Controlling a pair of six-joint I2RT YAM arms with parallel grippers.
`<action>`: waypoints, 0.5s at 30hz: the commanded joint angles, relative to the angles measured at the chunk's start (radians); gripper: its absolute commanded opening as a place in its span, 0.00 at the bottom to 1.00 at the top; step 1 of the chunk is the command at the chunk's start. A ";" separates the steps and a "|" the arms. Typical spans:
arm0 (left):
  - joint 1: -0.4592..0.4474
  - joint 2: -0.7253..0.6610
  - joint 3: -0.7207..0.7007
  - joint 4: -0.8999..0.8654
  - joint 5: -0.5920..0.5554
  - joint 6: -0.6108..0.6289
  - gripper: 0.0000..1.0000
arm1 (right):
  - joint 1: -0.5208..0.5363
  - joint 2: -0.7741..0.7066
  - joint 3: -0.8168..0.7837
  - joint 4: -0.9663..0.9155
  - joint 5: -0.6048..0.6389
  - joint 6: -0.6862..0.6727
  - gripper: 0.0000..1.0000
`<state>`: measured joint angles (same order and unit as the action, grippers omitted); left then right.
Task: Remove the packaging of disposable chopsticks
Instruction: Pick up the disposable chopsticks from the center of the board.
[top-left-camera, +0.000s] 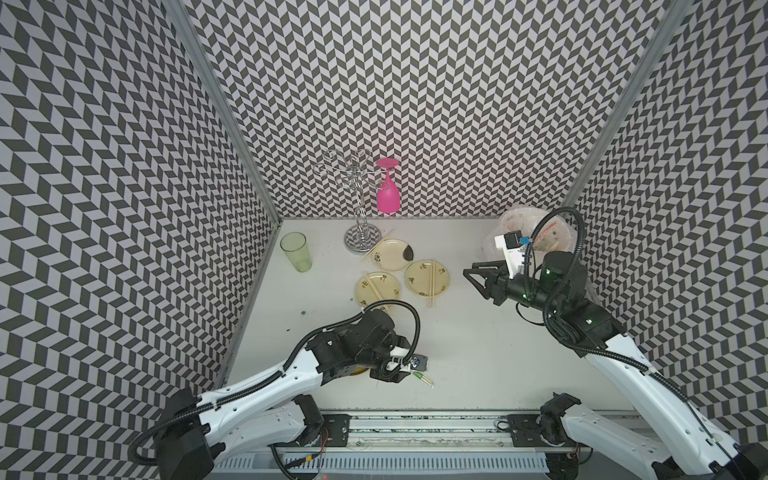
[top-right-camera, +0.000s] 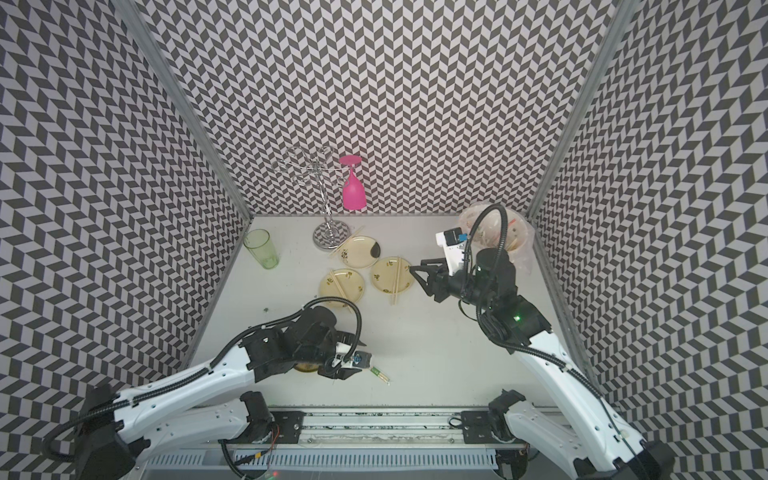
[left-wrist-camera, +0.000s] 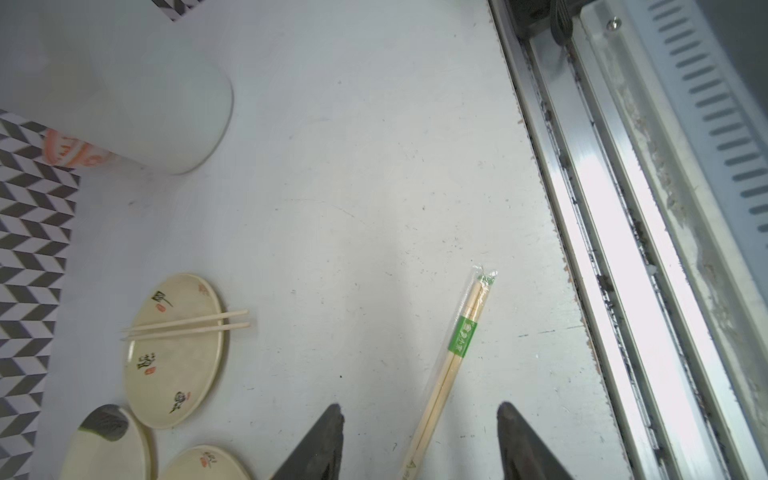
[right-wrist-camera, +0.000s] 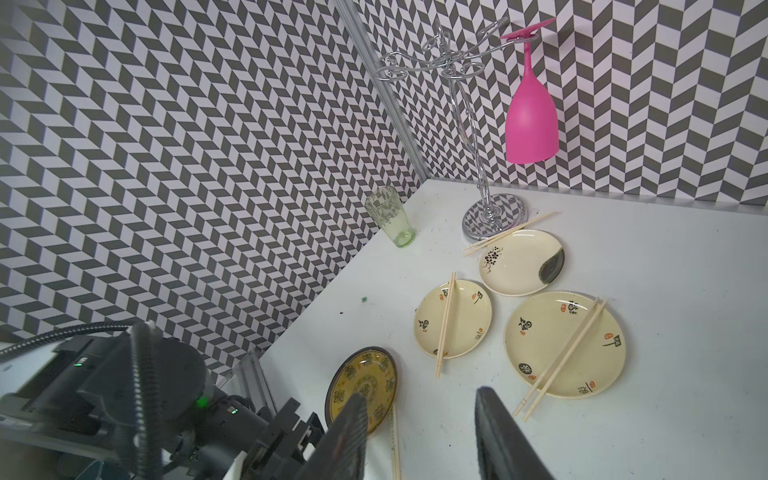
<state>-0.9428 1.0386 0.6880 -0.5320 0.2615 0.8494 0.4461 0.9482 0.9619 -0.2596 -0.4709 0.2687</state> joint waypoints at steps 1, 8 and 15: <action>-0.014 0.045 0.004 0.055 -0.002 0.037 0.59 | 0.002 -0.015 0.009 0.056 0.016 -0.019 0.43; -0.049 0.189 0.038 0.097 0.035 0.037 0.59 | 0.003 -0.042 0.009 0.057 0.045 -0.021 0.43; -0.062 0.344 0.094 0.032 -0.004 0.048 0.52 | 0.002 -0.050 0.008 0.056 0.060 -0.022 0.42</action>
<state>-0.9955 1.3491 0.7483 -0.4679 0.2611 0.8719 0.4461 0.9142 0.9619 -0.2543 -0.4324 0.2615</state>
